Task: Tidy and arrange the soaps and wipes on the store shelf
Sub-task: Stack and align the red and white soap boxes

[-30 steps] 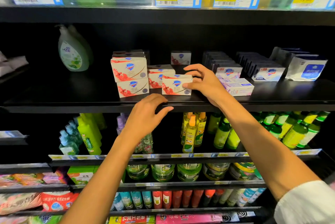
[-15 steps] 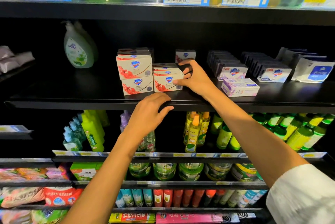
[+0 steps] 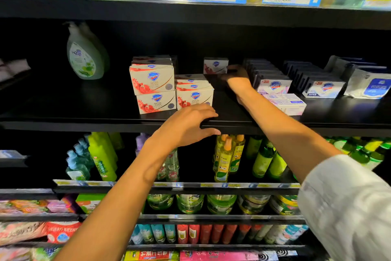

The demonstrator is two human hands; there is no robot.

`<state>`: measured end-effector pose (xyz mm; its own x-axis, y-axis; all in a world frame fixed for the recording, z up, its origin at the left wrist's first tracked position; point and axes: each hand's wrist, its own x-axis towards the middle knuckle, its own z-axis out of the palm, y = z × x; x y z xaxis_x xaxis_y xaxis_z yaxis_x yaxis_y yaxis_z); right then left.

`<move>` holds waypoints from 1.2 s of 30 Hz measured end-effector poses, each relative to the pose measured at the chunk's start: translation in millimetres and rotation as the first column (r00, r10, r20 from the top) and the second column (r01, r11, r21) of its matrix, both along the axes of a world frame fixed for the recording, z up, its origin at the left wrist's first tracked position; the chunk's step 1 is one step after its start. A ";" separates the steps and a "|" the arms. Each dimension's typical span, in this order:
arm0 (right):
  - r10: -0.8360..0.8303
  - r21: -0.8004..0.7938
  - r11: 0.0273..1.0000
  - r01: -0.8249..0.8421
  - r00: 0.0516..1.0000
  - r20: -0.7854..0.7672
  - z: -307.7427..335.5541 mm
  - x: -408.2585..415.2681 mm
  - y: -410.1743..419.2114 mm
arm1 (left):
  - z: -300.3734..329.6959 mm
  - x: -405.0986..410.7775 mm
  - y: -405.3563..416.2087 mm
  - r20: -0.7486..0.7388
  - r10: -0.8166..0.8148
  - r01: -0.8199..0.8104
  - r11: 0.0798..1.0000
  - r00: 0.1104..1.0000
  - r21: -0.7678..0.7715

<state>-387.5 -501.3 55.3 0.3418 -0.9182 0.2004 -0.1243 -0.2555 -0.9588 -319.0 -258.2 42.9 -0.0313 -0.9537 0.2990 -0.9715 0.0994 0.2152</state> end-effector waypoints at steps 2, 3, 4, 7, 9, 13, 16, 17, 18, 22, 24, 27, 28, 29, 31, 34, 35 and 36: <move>-0.023 -0.019 1.000 0.021 0.996 -0.085 2.3 12.3 -19.2 | -1.8 6.0 -4.5 -0.044 0.003 -0.003 1.000 0.999 0.006; -0.037 -0.021 0.999 0.035 0.994 -0.100 5.9 16.2 -25.0 | -3.8 8.7 -4.2 -0.074 0.003 -0.002 1.000 0.997 0.004; -0.045 -0.020 0.999 0.044 0.994 -0.095 7.5 19.9 -31.0 | -6.0 10.8 -3.1 -0.099 -0.007 0.006 1.000 0.995 -0.011; -0.060 -0.022 0.998 0.059 0.997 -0.046 6.3 28.4 -46.2 | -7.8 13.0 -1.2 -0.158 -0.025 0.017 0.999 0.987 -0.051; -0.060 -0.020 0.998 0.060 0.997 -0.037 4.6 35.6 -55.6 | -6.7 13.2 -2.4 -0.158 -0.014 0.006 0.999 0.987 -0.050; -0.062 -0.004 0.998 0.062 0.996 -0.057 4.3 57.0 -78.3 | -6.6 14.7 -3.7 -0.179 0.003 -0.010 0.999 0.984 -0.040; -0.070 -0.023 0.997 0.068 0.991 -0.112 7.6 61.8 -79.4 | -8.0 16.6 -4.6 -0.212 0.002 -0.007 1.000 0.977 -0.024; -0.077 -0.040 0.997 0.072 0.989 -0.125 9.9 60.8 -77.9 | -8.3 16.5 -4.9 -0.220 0.002 -0.007 1.000 0.976 -0.021; -0.077 -0.044 0.996 0.072 0.989 -0.129 10.4 60.9 -78.9 | -8.2 16.4 -5.3 -0.226 0.001 -0.006 1.000 0.974 -0.020; -0.077 -0.031 0.997 0.073 0.981 -0.178 11.6 63.6 -82.2 | -6.0 13.1 -3.5 -0.242 0.006 -0.014 0.999 0.970 -0.035; -0.051 -0.013 0.999 0.050 0.978 -0.201 11.6 63.0 -80.6 | -4.7 11.8 -2.3 -0.226 0.001 -0.012 0.999 0.974 -0.045; -0.059 0.022 0.998 0.063 0.983 -0.174 11.7 59.1 -71.1 | -3.8 11.4 -1.0 -0.201 -0.008 0.000 0.999 0.979 -0.041; -0.064 0.016 0.998 0.067 0.986 -0.154 12.3 56.9 -67.3 | -3.7 11.8 -0.8 -0.196 -0.008 0.002 0.999 0.981 -0.034; -0.078 -0.007 0.997 0.078 0.988 -0.131 12.9 53.9 -64.9 | -3.6 11.9 -0.7 -0.188 -0.011 0.005 0.999 0.982 -0.034; -0.131 -0.051 0.991 0.127 0.987 -0.093 14.3 48.0 -57.6 | -3.8 12.1 -0.7 -0.177 -0.013 0.007 0.999 0.984 -0.036; -0.154 -0.091 0.985 0.149 0.987 -0.041 13.9 39.7 -48.4 | -3.4 11.2 -1.4 -0.193 -0.001 -0.002 1.000 0.981 -0.018; -0.157 -0.092 0.984 0.153 0.987 -0.037 17.3 35.1 -39.9 | -2.6 10.8 -1.5 -0.202 0.002 -0.004 1.000 0.979 -0.011; -0.163 -0.095 0.982 0.160 0.986 -0.022 18.9 31.3 -33.0 | -1.6 10.2 -1.5 -0.211 0.005 -0.007 1.000 0.977 -0.005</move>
<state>-356.2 -534.4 74.2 0.1972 -0.9398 0.2791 -0.1989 -0.3171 -0.9273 -308.8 -259.7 41.3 0.0389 -0.9521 0.3033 -0.9047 0.0954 0.4153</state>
